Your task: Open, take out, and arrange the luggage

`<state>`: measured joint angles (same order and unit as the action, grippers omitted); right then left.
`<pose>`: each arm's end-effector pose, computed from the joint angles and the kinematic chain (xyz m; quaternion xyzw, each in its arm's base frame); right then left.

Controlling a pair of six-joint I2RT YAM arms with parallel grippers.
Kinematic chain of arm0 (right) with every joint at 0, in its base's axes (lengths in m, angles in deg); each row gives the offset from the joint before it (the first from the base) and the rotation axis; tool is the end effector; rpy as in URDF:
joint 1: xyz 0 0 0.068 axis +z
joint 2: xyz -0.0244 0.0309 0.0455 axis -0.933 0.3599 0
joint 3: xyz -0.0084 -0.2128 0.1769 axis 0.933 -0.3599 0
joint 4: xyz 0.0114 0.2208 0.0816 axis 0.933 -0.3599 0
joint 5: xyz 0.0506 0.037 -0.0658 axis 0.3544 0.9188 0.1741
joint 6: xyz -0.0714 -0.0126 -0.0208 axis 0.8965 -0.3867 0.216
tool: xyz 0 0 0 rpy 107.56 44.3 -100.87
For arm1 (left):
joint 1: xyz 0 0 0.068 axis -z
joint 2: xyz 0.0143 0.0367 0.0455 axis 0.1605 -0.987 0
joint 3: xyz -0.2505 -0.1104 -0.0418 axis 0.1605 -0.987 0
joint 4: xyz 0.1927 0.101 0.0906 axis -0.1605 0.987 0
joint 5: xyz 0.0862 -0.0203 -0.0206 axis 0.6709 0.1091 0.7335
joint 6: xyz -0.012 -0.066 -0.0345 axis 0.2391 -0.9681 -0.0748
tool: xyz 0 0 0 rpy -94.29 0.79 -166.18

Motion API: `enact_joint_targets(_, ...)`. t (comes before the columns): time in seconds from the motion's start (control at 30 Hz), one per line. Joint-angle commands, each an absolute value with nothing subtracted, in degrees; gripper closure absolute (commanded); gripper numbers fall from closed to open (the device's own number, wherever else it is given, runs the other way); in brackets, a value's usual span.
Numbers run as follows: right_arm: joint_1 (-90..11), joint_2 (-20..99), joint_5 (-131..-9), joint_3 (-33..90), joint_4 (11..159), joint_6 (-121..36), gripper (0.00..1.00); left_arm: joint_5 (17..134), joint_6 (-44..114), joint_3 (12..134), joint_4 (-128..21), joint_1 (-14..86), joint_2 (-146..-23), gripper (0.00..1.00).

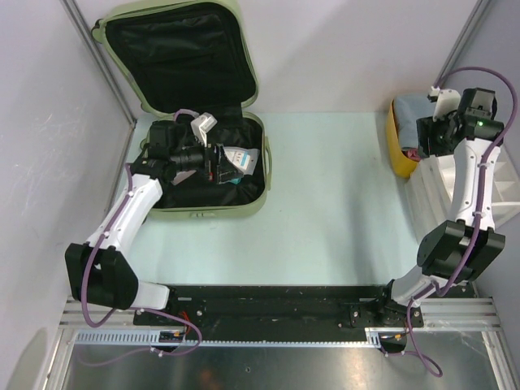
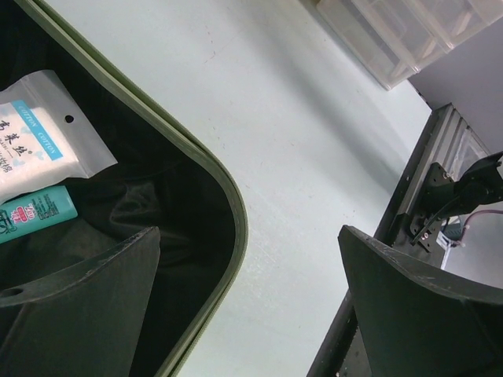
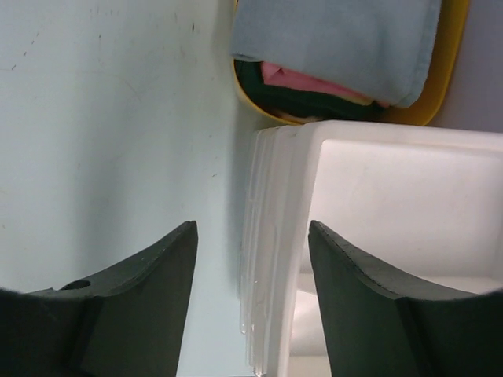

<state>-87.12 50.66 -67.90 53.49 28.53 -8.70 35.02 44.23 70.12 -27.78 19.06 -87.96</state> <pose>0.3123 -0.0917 0.3708 -0.0979 0.9276 -0.0634 0.3548 0.2781 -0.0966 0.3368 0.2488 0.7857 -0.4060 0.3949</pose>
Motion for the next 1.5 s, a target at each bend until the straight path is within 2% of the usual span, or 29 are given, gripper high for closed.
enact_joint_targets(0.0,-87.54,51.62,-68.09,57.61,27.93,-7.53,0.37,33.32,48.05,70.58,-28.75,18.73,-86.92,0.0)
enact_joint_targets(0.4,-88.33,57.69,-71.97,57.62,24.86,-5.42,0.48,33.76,48.05,71.9,-28.84,18.64,-87.97,0.0)
enact_joint_targets(0.5,-88.33,57.51,-71.0,56.65,23.98,-5.16,0.55,34.11,47.97,71.81,-28.83,18.64,-87.97,0.0)
enact_joint_targets(0.53,-88.33,57.25,-70.48,56.47,23.45,-5.07,0.58,34.11,47.88,71.73,-28.75,18.64,-87.97,0.0)
enact_joint_targets(0.63,-88.42,55.85,-68.9,55.86,22.49,-4.55,0.79,34.11,47.61,71.81,-28.84,18.64,-88.15,0.0)
enact_joint_targets(0.67,-88.33,55.41,-68.46,55.86,22.13,-4.63,0.92,34.2,47.53,71.9,-28.84,18.64,-88.15,0.0)
enact_joint_targets(0.73,-88.16,54.18,-67.41,56.03,20.47,-5.07,1.0,34.2,47.44,72.08,-28.83,18.55,-88.24,0.0)
enact_joint_targets(0.93,-85.35,47.86,-61.79,53.15,16.51,-6.73,1.0,33.85,47.26,72.52,-28.84,18.55,-88.94,0.0)
enact_joint_targets(1.17,-70.17,39.85,-60.19,43.83,20.27,-12.36,1.0,34.2,47.09,72.52,-28.75,18.46,-89.03,0.0)
enact_joint_targets(1.33,-59.69,42.83,-60.81,45.04,25.64,-14.3,1.0,34.73,46.91,72.52,-28.75,17.76,-89.2,0.0)
enact_joint_targets(1.47,-53.8,48.01,-59.58,48.64,28.89,-13.86,1.0,39.81,46.91,72.34,-28.83,17.06,-89.47,0.0)
